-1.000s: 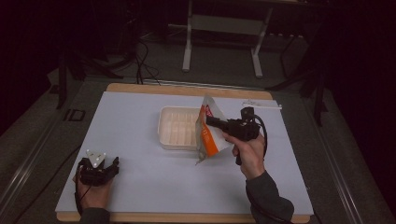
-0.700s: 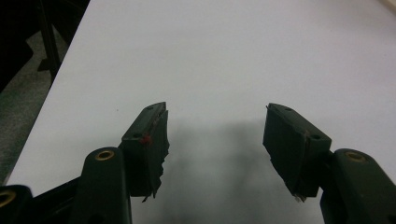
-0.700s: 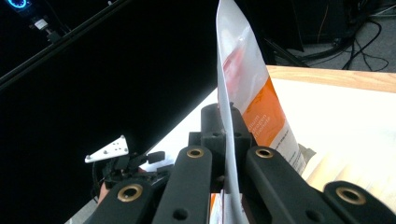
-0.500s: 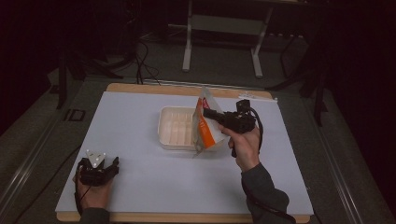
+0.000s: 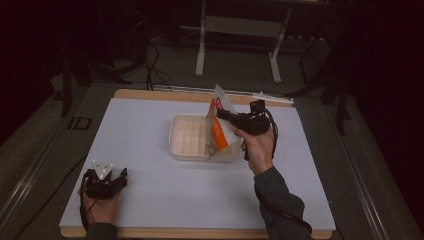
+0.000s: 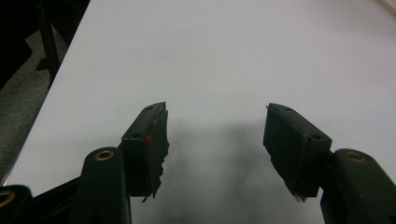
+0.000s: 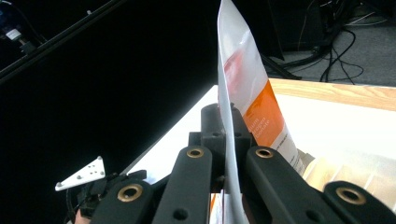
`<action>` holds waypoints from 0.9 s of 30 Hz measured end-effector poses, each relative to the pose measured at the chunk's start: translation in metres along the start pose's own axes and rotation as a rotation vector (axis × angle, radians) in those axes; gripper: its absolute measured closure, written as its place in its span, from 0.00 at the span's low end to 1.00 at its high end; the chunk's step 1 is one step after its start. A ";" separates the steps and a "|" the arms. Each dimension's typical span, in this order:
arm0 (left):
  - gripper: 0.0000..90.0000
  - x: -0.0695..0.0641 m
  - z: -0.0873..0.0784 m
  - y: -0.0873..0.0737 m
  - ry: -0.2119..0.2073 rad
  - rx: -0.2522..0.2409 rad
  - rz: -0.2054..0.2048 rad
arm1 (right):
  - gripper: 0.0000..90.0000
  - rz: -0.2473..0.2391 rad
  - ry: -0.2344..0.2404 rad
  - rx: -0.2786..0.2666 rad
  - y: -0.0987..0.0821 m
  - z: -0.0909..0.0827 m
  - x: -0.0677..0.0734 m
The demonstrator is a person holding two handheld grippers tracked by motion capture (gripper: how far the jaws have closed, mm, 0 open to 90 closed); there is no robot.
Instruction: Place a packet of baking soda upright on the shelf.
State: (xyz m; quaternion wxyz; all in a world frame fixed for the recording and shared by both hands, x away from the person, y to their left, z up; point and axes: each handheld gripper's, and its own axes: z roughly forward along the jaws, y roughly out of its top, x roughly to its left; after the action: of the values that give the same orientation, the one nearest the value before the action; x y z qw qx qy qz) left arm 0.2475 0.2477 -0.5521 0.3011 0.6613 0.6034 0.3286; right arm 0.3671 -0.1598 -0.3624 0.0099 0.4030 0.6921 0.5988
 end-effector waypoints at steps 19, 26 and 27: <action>0.44 0.000 0.000 0.000 -0.004 -0.003 -0.004 | 1.00 -0.023 -0.079 0.020 0.002 0.021 -0.010; 0.44 0.000 0.000 0.000 -0.004 -0.004 -0.006 | 1.00 -0.027 -0.106 0.009 0.000 0.026 -0.015; 0.44 0.001 0.000 0.000 -0.004 -0.004 -0.006 | 1.00 -0.027 -0.112 0.009 0.000 0.026 -0.015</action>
State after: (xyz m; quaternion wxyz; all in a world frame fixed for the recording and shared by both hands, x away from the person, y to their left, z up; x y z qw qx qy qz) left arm 0.2474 0.2482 -0.5521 0.3046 0.6597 0.6040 0.3273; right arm 0.3903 -0.1467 -0.3769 0.0550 0.4265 0.6986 0.5719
